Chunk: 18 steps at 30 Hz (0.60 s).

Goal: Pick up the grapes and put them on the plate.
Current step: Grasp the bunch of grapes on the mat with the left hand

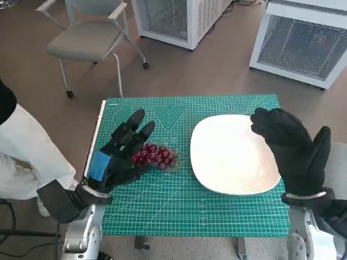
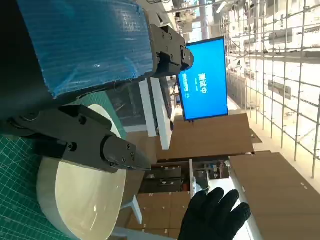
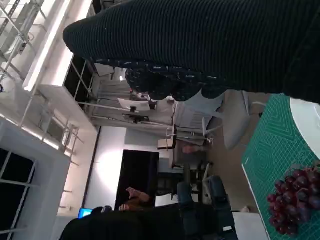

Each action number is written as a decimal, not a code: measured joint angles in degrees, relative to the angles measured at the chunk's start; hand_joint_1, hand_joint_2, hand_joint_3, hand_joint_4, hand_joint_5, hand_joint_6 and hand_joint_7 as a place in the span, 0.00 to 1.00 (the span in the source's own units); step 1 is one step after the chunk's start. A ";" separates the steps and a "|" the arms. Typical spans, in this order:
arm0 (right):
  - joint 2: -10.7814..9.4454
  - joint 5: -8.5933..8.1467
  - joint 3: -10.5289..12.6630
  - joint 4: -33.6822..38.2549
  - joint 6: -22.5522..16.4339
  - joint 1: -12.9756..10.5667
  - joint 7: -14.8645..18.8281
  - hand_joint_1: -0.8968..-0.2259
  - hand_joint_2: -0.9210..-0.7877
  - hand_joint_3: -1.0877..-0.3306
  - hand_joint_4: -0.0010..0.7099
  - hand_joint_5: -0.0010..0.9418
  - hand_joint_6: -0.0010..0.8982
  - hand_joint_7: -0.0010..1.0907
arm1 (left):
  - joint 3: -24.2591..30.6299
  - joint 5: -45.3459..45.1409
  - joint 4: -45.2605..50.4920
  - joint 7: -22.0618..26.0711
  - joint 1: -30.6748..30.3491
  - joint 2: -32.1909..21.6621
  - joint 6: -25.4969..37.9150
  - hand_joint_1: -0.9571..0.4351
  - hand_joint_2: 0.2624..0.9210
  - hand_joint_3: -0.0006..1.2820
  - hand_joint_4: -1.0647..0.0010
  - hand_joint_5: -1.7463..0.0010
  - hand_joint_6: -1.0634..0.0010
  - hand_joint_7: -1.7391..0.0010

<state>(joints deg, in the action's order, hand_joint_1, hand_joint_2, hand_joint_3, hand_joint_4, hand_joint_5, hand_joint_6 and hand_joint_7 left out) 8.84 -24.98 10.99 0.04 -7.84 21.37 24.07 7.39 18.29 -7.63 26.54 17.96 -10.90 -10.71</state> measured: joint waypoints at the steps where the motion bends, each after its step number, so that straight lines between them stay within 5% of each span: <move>1: 0.01 0.00 0.01 0.02 0.00 0.01 0.02 0.78 0.00 0.59 0.58 0.80 0.24 0.93 | -0.04 -0.05 0.15 0.00 0.00 -0.04 0.04 0.52 1.00 0.01 0.76 1.00 0.73 1.00; 7: 0.04 0.00 0.03 0.22 0.00 0.08 0.17 0.78 0.00 0.59 0.58 0.80 0.24 0.93 | -0.80 -3.91 2.09 -0.10 0.10 -2.55 0.06 0.52 0.95 0.00 0.84 1.00 0.75 1.00; 13: 0.07 -0.01 0.16 0.25 -0.07 0.13 0.25 0.78 0.00 0.59 0.58 0.80 0.24 0.93 | -2.45 -17.53 5.46 -2.50 0.23 -9.63 0.66 0.54 0.84 0.00 0.96 1.00 0.83 1.00; 18: 0.07 -0.01 0.21 0.24 -0.25 0.26 0.25 0.78 0.00 0.59 0.58 0.80 0.24 0.93 | -4.21 -30.42 10.90 -4.54 0.26 -13.09 7.00 0.58 0.76 0.00 0.99 1.00 0.86 1.00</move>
<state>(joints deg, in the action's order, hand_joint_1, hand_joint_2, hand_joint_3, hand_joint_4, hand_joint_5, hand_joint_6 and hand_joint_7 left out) 8.91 -24.99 11.21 0.29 -8.10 21.63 24.32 3.18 -12.13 3.28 22.00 18.22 -23.99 -3.71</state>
